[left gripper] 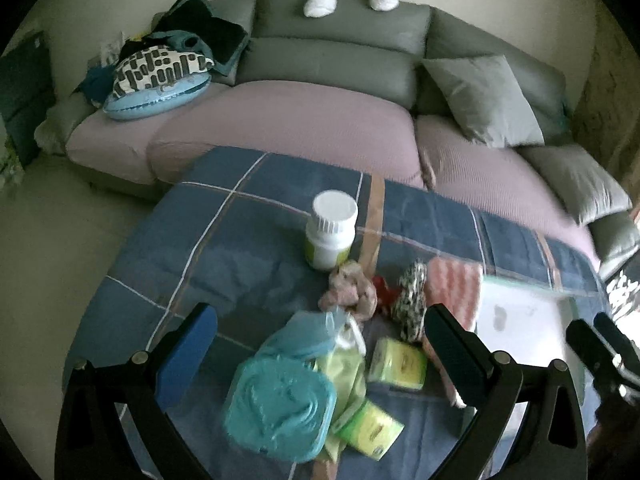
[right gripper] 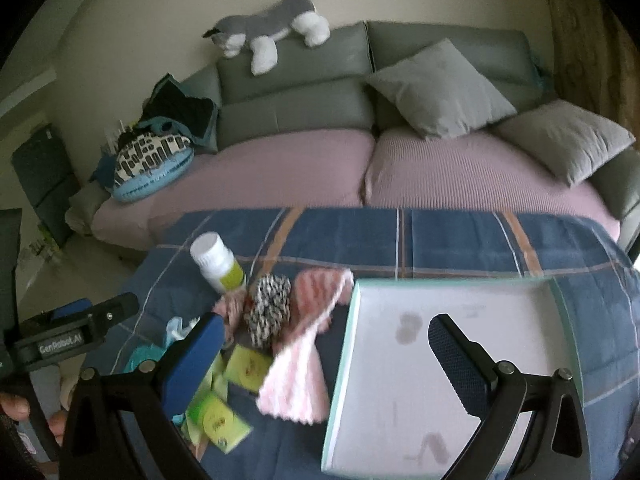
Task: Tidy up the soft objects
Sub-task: 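Reach the right gripper to the pink-white knit cloth while the left reaches the blue mask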
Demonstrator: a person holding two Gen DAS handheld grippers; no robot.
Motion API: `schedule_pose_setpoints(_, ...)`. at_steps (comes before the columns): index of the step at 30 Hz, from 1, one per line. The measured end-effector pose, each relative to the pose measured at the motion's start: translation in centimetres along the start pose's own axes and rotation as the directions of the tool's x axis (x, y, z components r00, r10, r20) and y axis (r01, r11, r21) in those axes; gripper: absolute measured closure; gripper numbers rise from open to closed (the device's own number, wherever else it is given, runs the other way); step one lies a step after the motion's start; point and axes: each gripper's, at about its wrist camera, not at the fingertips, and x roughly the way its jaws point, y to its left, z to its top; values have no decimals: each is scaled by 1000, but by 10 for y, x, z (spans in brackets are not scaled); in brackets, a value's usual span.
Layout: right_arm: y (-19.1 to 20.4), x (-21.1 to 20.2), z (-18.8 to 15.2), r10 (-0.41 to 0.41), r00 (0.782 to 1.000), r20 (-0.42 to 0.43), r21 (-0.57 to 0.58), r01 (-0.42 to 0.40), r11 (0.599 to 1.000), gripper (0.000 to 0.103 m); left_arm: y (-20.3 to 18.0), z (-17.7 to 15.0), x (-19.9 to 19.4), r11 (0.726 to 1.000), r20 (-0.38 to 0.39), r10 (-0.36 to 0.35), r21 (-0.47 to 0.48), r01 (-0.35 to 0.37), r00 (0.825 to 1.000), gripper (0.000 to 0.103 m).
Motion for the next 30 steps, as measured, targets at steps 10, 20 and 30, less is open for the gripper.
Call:
schedule_pose_setpoints(10, 4, 25, 4, -48, 999, 7, 8, 48, 999, 0, -15, 3, 26, 998, -11, 67, -18, -67, 998, 0)
schedule_pose_setpoints(20, -1, 57, -15, -19, 995, -103, 23, 22, 1000, 0, -12, -11, 59, 993, -127, 101, -45, -108, 987, 0)
schedule_pose_setpoints(30, -3, 107, -46, 61, 959, -277, 55, -47, 997, 6, -2, -26, 83, 991, -211, 130, -13, -135, 969, 0)
